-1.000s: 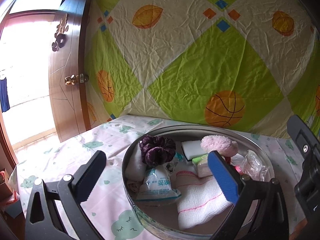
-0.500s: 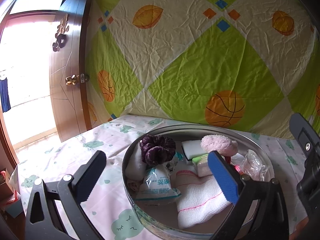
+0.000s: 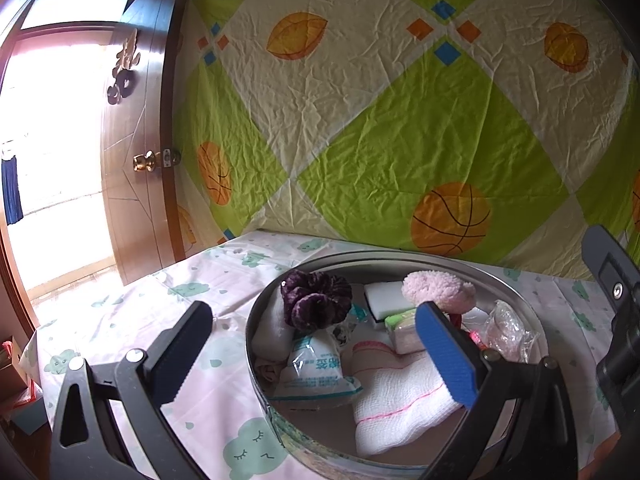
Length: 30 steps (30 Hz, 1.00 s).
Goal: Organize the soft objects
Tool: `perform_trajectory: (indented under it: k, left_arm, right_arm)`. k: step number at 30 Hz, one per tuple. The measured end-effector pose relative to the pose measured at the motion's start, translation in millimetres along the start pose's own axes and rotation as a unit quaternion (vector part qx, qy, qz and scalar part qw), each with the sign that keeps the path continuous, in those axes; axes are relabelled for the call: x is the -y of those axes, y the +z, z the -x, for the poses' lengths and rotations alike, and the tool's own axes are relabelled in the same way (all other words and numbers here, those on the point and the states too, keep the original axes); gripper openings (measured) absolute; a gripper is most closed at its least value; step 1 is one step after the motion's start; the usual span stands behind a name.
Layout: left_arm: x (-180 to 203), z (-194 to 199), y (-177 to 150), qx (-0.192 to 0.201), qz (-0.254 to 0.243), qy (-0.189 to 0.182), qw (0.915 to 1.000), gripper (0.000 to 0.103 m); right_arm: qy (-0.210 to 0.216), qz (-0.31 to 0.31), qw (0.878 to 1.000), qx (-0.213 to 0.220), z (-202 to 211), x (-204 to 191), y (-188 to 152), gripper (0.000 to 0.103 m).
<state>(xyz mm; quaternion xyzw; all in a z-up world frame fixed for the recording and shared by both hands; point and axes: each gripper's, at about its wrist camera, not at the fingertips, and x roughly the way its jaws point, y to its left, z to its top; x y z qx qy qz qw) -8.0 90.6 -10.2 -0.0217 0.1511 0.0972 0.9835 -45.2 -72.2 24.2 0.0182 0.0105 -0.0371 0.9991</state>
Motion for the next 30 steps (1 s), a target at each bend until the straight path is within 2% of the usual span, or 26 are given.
perform_trajectory:
  k: [30]
  left_arm:
    - [5.0,-2.9,1.1,-0.008,-0.005,0.004,0.9999,0.103]
  right_arm:
    - [-0.010,-0.017,1.000,-0.009,-3.2,6.8,-1.2,0.101]
